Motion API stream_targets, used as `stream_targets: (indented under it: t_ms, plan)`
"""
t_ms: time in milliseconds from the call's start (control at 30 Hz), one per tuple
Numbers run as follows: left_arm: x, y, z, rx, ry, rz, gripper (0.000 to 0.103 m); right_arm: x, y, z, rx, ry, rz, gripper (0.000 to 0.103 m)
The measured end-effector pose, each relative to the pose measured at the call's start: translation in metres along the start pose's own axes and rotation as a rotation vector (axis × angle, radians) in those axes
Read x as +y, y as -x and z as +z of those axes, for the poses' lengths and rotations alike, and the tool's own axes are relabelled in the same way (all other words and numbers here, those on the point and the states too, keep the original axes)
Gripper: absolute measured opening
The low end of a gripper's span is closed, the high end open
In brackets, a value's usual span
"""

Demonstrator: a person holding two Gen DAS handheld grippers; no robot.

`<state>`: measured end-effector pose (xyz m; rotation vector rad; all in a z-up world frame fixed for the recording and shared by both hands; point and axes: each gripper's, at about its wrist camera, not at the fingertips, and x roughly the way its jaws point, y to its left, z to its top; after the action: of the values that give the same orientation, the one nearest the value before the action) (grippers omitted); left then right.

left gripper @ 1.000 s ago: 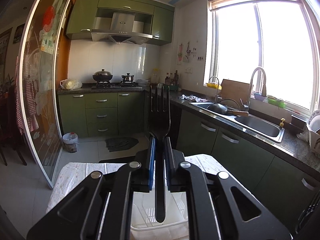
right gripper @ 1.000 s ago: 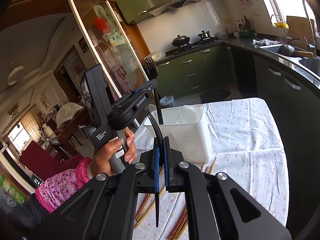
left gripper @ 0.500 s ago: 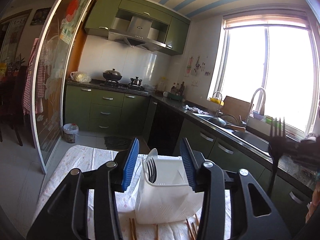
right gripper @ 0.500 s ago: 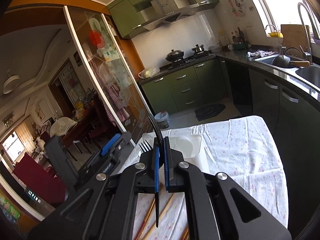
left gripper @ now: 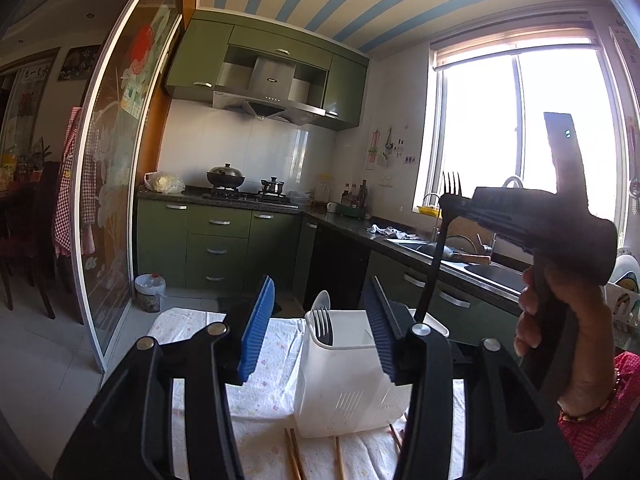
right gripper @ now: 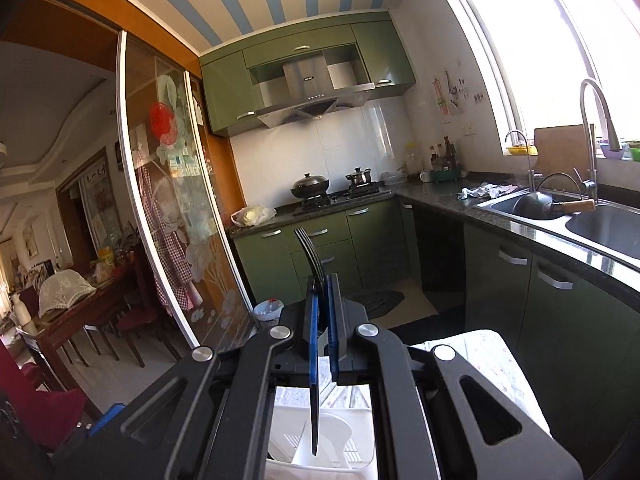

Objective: Organize utensils
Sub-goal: 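Lift both black forks and drop them into the white holder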

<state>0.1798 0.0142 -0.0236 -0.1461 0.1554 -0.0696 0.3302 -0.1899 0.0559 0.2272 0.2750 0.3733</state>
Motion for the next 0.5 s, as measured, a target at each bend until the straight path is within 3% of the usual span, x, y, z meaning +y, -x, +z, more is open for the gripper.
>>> stream_targets:
  t_ms: [333, 400, 467, 500]
  plan:
    - [0.008, 0.004, -0.001, 0.025, 0.005, 0.008, 0.045, -0.011, -0.029, -0.03, 0.089, -0.001, 0.0, 0.007]
    - [0.005, 0.004, -0.003, 0.03, -0.001, 0.007, 0.046, -0.012, -0.024, -0.035, 0.091, 0.008, 0.005, 0.015]
    - [0.003, 0.004, -0.004, 0.04, -0.006, 0.004, 0.049, -0.012, -0.014, -0.039, 0.082, 0.014, 0.013, 0.037]
    - [0.003, 0.003, -0.003, 0.049, -0.006, 0.002, 0.05, -0.012, -0.009, -0.04, 0.074, 0.014, 0.017, 0.04]
